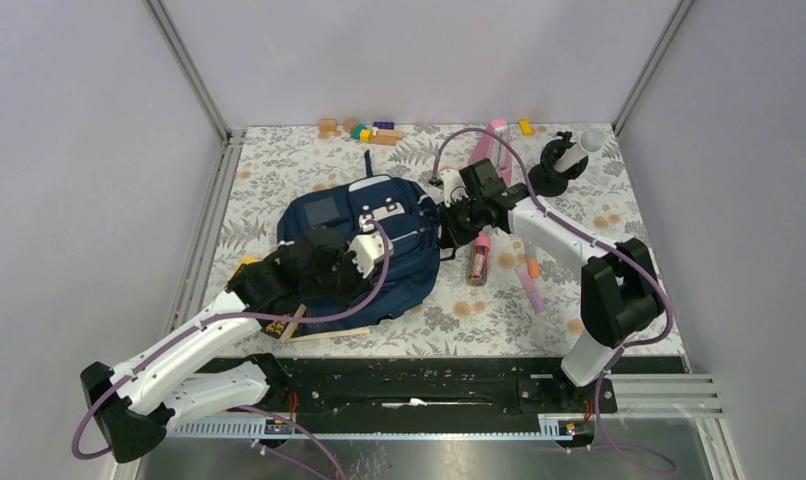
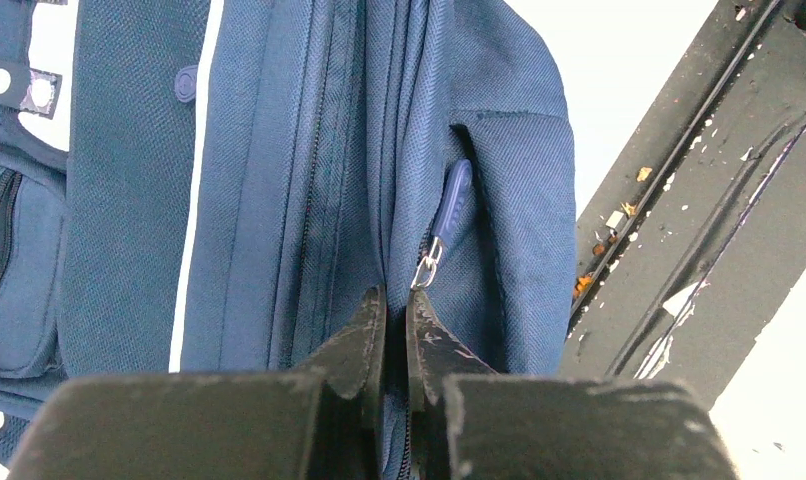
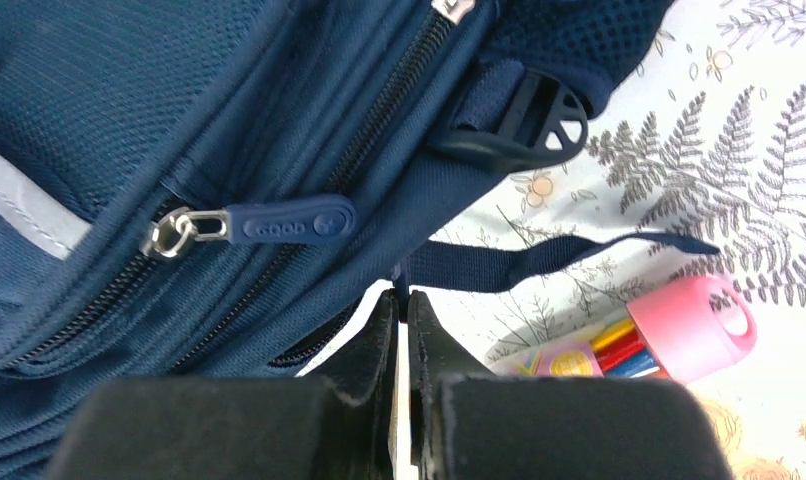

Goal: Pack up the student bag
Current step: Unzip the student bag at the center of the board.

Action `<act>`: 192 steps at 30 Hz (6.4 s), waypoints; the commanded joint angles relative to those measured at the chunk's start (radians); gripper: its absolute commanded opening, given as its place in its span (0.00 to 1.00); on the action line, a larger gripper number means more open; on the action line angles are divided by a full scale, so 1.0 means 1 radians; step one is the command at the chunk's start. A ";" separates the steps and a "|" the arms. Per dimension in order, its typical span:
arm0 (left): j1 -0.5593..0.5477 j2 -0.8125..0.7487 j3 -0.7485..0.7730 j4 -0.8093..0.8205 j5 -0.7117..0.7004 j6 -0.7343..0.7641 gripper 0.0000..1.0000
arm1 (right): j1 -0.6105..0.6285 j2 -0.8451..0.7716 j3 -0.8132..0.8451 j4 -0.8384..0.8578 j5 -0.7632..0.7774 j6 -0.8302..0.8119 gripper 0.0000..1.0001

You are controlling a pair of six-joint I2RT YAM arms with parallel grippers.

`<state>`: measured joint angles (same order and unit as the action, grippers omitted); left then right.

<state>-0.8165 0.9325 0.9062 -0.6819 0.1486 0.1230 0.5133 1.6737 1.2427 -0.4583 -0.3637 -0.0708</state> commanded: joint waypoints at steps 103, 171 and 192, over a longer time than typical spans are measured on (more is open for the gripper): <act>0.076 0.020 0.009 0.150 0.195 -0.065 0.00 | 0.235 -0.499 -0.464 0.679 -0.212 0.561 0.65; 0.076 0.051 0.005 0.163 0.267 -0.069 0.00 | 0.330 -0.306 -0.542 1.209 -0.309 0.764 0.31; 0.076 0.043 0.003 0.163 0.275 -0.068 0.00 | 0.330 -0.265 -0.429 0.995 -0.339 0.615 0.39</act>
<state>-0.7296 0.9840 0.8742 -0.6525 0.3180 0.0723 0.8154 1.4258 0.7395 0.4858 -0.6376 0.5930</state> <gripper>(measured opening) 0.040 0.429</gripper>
